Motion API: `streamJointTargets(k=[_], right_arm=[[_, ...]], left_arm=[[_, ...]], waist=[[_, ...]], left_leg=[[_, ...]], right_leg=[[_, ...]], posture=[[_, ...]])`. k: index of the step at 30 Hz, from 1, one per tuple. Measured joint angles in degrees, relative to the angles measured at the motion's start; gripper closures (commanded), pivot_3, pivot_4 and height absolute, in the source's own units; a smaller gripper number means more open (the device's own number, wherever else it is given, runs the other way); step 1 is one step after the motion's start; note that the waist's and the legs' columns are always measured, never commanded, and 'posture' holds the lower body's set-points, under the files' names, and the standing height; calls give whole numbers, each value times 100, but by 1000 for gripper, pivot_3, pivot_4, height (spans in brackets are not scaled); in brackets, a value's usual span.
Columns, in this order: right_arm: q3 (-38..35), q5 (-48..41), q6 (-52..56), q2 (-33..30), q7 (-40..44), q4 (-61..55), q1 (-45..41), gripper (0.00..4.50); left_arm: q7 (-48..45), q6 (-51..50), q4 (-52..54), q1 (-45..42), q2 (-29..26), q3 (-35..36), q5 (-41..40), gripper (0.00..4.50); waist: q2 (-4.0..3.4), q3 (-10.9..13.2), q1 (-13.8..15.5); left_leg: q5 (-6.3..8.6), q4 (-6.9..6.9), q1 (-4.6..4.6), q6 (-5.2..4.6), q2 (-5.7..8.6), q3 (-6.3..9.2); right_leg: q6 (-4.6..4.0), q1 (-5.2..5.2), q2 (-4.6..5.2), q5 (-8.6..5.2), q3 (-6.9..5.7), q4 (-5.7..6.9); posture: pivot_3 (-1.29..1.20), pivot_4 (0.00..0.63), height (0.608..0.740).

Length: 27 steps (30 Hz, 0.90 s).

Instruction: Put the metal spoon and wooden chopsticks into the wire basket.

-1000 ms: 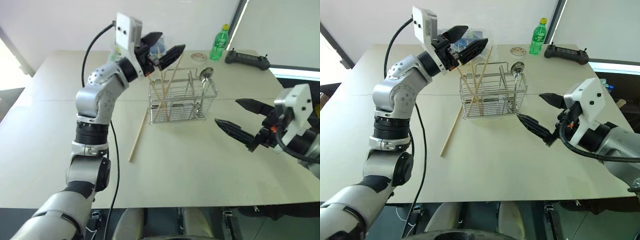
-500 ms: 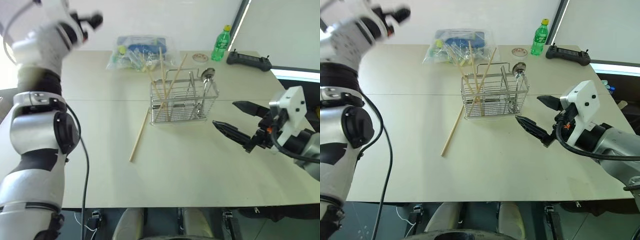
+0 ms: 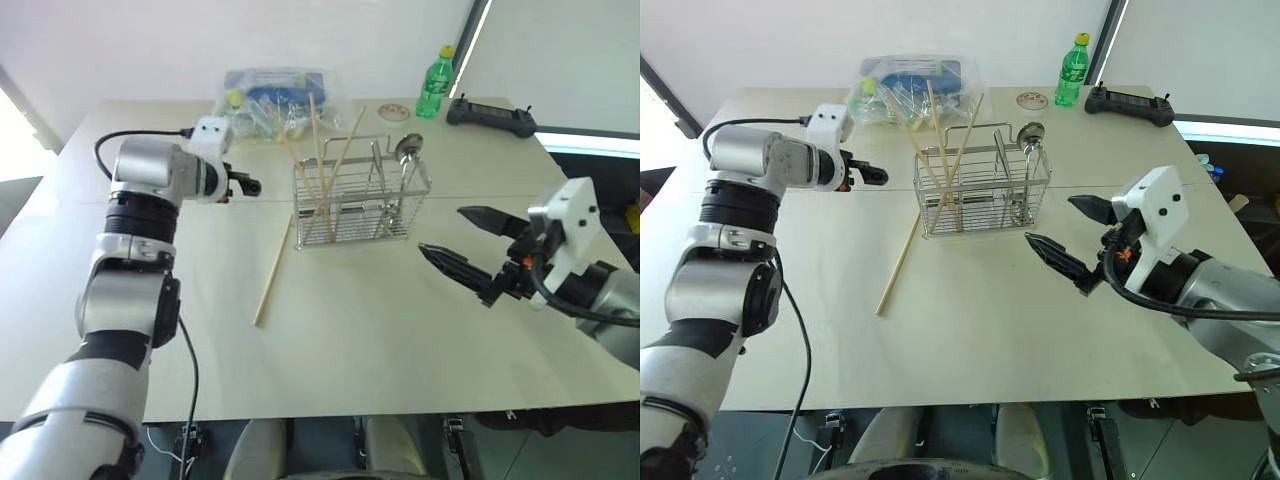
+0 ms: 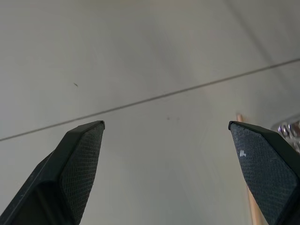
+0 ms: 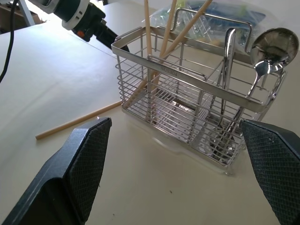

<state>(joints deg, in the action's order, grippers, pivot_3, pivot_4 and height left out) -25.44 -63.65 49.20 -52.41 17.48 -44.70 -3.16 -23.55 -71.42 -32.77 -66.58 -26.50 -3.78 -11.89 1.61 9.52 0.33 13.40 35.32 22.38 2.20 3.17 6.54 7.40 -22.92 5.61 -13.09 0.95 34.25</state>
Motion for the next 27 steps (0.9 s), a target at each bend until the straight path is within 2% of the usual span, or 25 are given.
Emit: streamJointTargets(k=[6,13,20,27], right_arm=[[198,154,-125,78,-42,-10,-27,0],[221,167,-132,69,33,33,-111,0],[207,150,-126,57,21,116,-157,0],[195,150,-131,132,-163,111,-136,0]], left_arm=[[-436,-758,666,50,-118,-397,-141,25],[-600,-1320,1018,145,59,-389,-397,25],[-394,-1253,975,315,254,-295,-398,25],[-343,-550,364,335,514,-374,-224,25]], waist=[[-1,0,26],[-1,0,33],[-1,-1,35],[-2,-1,48]], left_leg=[[-1,1,0,1,0,-1],[-1,1,1,1,0,0],[-1,1,0,1,-1,0],[-1,2,0,1,1,-1]], right_leg=[[-1,2,1,0,1,-2],[-1,2,2,0,0,-4],[-1,2,2,0,1,-4],[-1,5,3,0,1,-6]], posture=[[0,150,726],[0,150,726],[0,150,726],[0,150,726]])
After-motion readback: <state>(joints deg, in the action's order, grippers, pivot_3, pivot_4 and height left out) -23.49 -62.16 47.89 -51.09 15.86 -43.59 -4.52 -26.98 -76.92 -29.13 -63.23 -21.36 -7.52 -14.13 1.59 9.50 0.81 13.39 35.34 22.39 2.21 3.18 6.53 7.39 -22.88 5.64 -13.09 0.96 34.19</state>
